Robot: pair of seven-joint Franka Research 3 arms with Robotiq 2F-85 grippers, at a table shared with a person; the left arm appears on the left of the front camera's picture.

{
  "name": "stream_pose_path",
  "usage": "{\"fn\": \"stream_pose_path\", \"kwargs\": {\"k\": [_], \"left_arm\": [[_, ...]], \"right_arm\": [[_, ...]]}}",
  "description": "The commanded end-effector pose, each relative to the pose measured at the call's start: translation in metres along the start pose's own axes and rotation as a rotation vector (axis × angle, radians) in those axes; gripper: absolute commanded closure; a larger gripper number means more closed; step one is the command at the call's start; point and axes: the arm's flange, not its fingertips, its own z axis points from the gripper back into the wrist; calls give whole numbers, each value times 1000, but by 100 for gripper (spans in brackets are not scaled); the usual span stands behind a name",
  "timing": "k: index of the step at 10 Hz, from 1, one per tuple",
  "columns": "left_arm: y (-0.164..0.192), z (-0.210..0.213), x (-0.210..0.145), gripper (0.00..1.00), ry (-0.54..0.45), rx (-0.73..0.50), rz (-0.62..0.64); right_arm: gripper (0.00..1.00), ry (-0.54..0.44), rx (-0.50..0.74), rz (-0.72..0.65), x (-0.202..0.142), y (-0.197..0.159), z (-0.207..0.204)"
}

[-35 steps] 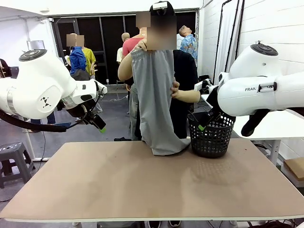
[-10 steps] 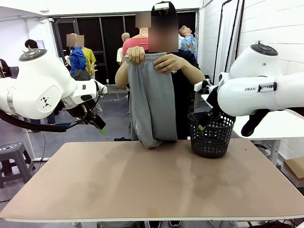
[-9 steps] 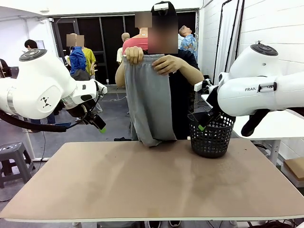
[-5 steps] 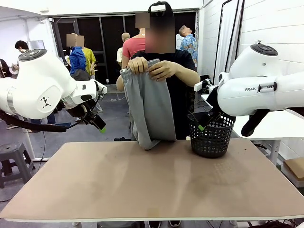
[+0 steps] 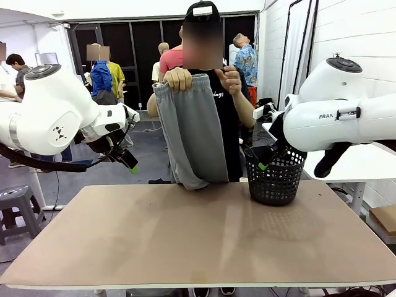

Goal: Fold the training pants.
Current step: Grab both ends of the Training pants handed by a person.

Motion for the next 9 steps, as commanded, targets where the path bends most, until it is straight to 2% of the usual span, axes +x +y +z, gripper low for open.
{"fn": "stream_pose_path", "kwargs": {"k": [1, 9], "left_arm": [[1, 0, 0, 0, -3, 0, -10], [1, 0, 0, 0, -3, 0, -10]], "right_arm": [[0, 3, 12, -2, 0, 0, 0], [0, 3, 12, -2, 0, 0, 0]]}}
